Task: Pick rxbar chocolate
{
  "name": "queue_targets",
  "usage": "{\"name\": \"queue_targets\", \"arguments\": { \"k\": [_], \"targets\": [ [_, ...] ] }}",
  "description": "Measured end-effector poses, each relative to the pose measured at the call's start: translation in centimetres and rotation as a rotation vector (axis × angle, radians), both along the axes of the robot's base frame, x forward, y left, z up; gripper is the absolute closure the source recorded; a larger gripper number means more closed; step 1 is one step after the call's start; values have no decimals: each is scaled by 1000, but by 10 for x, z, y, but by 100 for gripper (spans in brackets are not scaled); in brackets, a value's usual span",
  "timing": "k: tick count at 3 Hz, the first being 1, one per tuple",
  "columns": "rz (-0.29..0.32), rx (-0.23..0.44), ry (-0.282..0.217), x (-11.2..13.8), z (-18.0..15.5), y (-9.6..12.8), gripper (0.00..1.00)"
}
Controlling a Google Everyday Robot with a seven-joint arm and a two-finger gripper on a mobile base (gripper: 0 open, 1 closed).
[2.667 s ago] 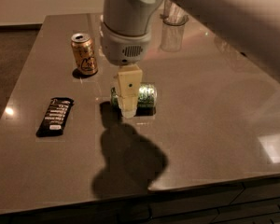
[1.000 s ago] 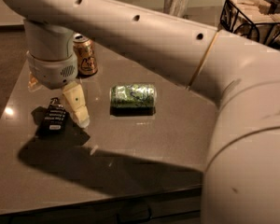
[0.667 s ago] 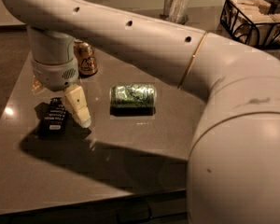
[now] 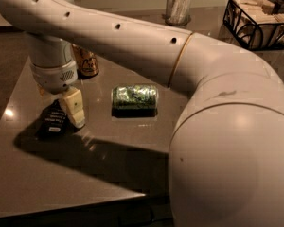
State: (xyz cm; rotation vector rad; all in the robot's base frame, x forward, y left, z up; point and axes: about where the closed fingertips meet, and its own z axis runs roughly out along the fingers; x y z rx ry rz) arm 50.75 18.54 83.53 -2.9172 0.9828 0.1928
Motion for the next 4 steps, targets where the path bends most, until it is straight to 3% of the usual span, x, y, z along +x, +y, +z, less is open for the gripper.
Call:
{"name": "queue_targets", "arguments": {
  "k": [1, 2, 3, 4],
  "targets": [
    [-7, -2, 11, -1, 9, 4, 49],
    [-58, 31, 44, 1, 20, -6, 73],
    [-165, 87, 84, 13, 36, -34, 95],
    [-300, 187, 119, 23, 68, -84, 100]
  ]
}}
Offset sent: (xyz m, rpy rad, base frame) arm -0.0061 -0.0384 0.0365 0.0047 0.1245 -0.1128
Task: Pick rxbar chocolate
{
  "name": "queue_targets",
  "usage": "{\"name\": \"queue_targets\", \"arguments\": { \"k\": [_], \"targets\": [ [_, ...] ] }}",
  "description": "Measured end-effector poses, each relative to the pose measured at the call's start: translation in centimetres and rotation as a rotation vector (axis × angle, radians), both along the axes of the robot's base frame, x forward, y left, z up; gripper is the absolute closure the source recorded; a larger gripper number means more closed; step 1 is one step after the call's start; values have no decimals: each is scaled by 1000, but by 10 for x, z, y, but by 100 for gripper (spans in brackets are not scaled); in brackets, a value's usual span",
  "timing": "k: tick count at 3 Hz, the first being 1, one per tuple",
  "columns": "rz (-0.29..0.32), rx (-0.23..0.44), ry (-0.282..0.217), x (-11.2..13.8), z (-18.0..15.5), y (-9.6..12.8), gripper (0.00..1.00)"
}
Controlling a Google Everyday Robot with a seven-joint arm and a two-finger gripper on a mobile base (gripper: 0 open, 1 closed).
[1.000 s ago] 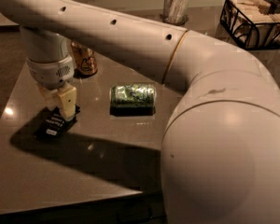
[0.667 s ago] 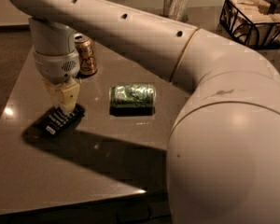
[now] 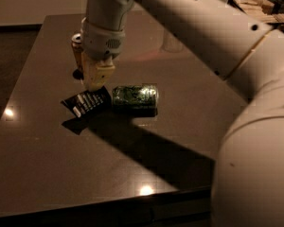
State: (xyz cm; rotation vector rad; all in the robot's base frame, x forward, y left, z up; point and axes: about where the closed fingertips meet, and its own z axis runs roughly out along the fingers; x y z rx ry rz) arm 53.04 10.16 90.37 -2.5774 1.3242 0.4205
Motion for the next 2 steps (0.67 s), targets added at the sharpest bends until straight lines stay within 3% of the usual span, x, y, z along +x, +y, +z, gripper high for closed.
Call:
{"name": "queue_targets", "arguments": {
  "k": [1, 2],
  "targets": [
    [-55, 72, 15, -6, 26, -26, 100],
    [-63, 96, 1, -1, 27, -19, 100]
  ]
}}
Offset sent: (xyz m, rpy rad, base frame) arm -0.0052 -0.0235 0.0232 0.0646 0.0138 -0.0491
